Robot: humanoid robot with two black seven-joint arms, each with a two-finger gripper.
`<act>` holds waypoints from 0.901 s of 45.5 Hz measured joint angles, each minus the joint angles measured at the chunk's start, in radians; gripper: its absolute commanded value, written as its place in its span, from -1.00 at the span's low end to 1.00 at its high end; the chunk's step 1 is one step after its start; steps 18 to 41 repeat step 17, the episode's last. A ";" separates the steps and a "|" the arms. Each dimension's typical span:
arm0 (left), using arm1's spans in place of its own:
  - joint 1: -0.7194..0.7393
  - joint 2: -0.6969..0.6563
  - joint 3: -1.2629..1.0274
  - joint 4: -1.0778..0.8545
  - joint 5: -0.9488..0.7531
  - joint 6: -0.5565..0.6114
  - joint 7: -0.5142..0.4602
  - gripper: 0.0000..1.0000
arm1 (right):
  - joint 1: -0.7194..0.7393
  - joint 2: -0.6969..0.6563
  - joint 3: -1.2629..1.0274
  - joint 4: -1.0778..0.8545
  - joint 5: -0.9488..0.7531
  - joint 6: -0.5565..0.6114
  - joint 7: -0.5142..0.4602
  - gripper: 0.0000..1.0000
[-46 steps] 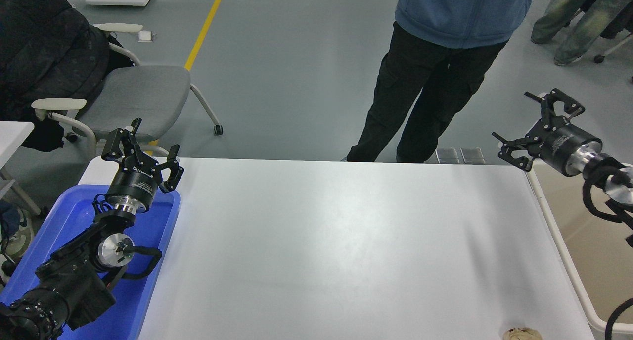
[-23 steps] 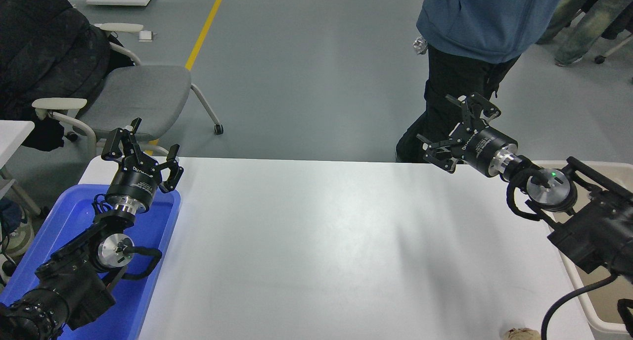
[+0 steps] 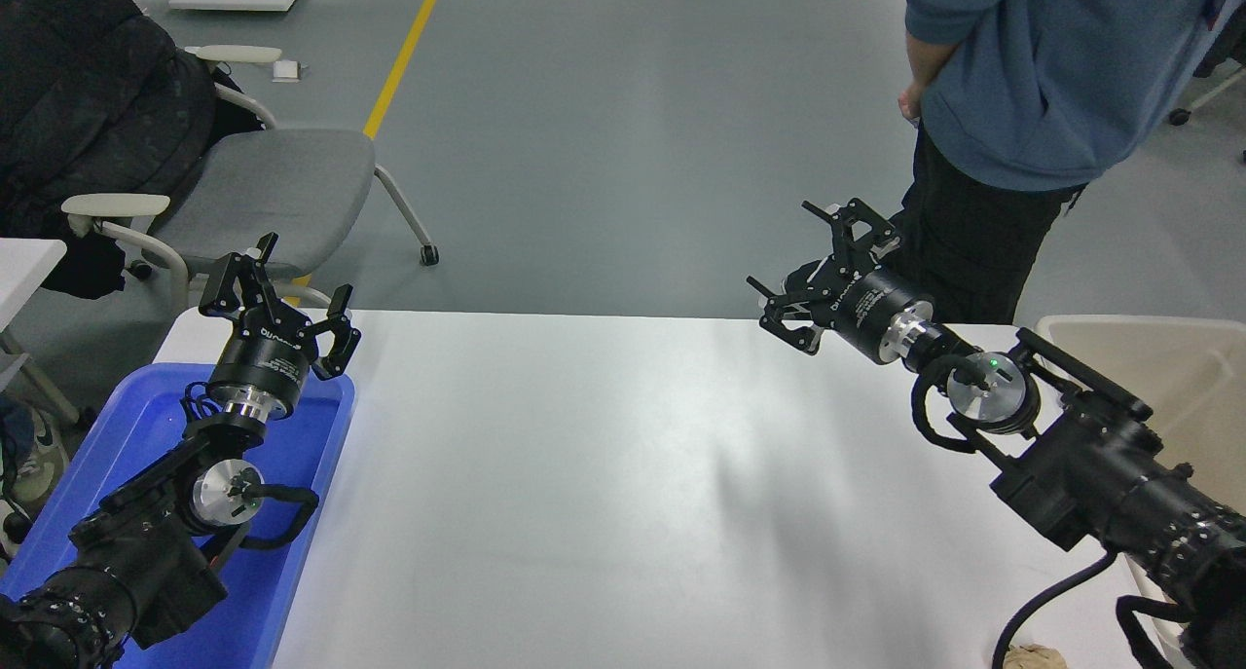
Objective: Dispose of the paper cup in the dustbin
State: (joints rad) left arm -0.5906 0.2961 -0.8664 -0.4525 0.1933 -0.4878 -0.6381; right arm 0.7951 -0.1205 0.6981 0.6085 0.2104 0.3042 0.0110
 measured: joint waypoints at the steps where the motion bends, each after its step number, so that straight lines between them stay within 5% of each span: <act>1: 0.000 0.000 0.000 0.000 0.000 0.000 0.000 1.00 | -0.003 0.006 0.006 -0.004 0.000 0.000 0.001 1.00; 41: 0.000 0.000 0.000 0.000 0.000 0.000 0.000 1.00 | -0.064 0.072 0.107 -0.043 0.007 0.002 0.022 1.00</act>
